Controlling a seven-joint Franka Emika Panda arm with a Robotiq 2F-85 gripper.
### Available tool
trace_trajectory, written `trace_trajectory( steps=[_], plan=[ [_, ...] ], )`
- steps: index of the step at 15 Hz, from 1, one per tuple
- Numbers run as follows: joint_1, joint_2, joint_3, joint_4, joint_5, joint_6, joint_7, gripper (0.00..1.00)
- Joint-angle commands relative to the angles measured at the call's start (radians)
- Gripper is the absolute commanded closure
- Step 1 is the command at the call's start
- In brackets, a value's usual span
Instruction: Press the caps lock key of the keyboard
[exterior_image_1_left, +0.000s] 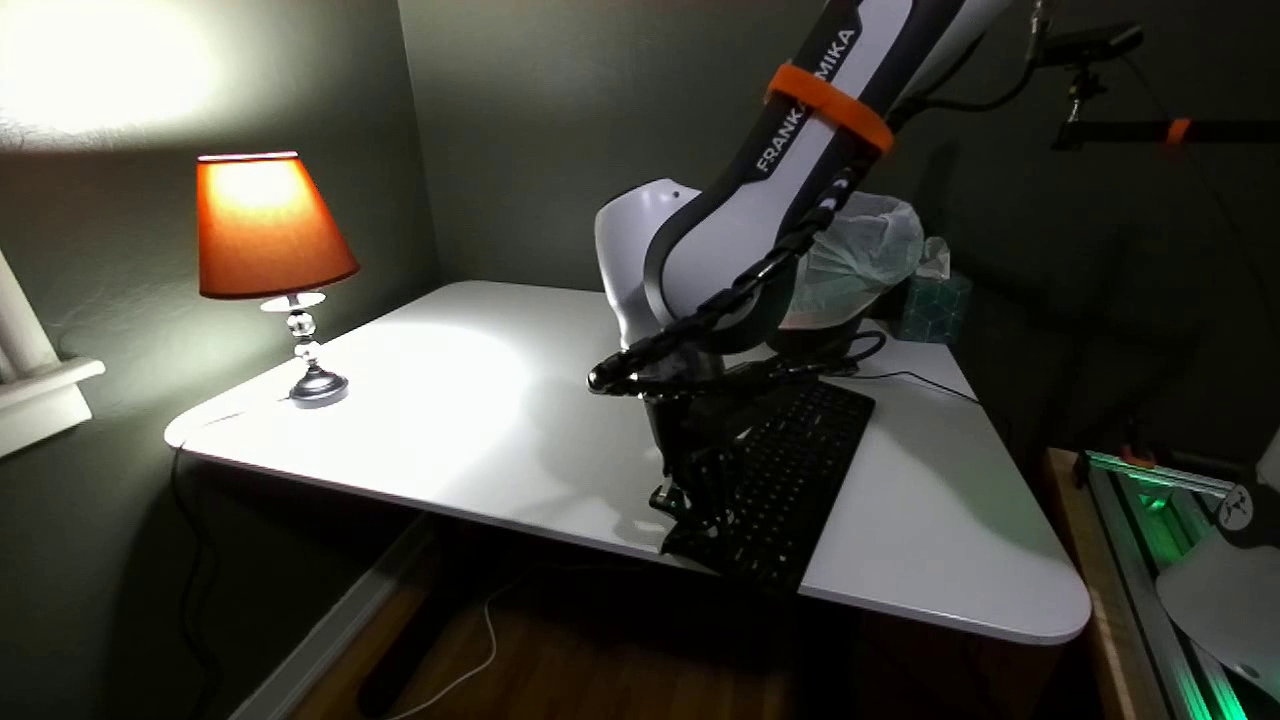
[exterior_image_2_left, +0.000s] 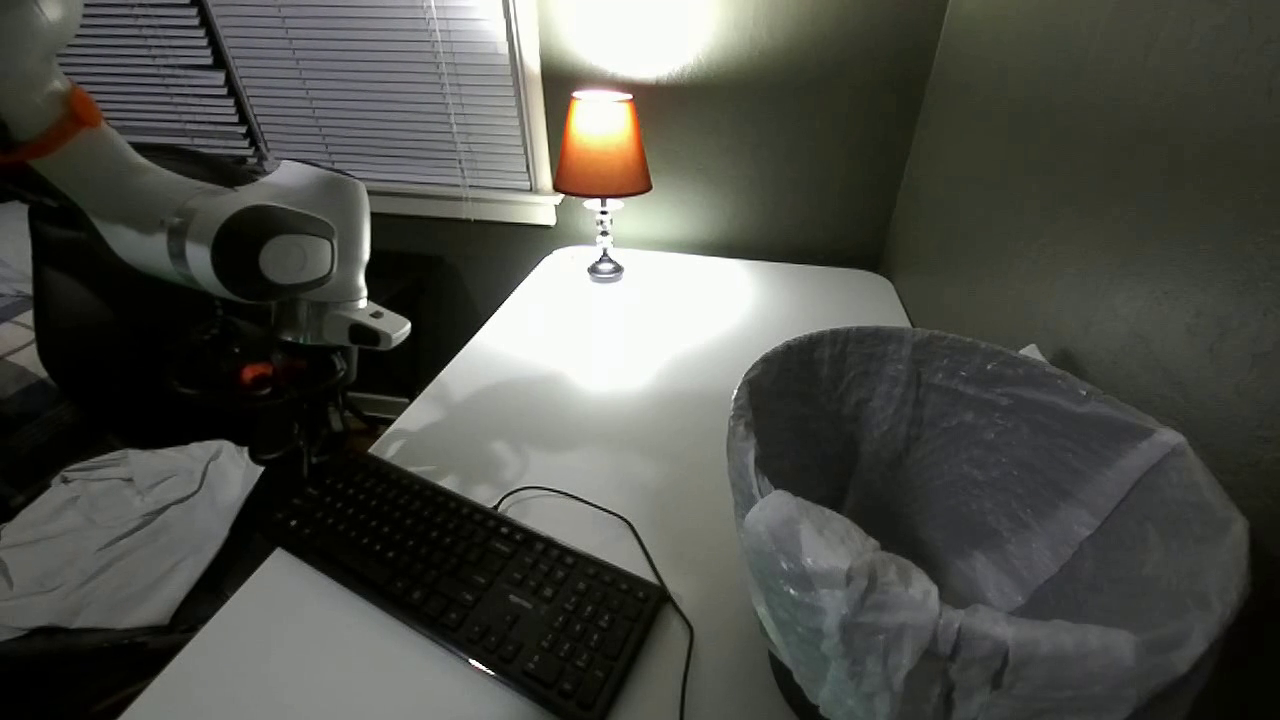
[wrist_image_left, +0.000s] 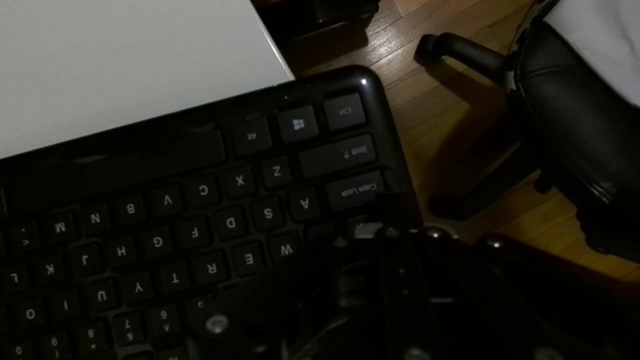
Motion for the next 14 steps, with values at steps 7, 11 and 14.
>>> trace_trajectory(
  steps=[7,11,14],
  plan=[
    [0.003,0.030,-0.015,0.028,0.051,-0.047,-0.024,1.00],
    [0.000,0.036,-0.019,0.032,0.063,-0.047,-0.027,1.00],
    [-0.001,0.039,-0.020,0.036,0.067,-0.050,-0.037,1.00]
  ],
)
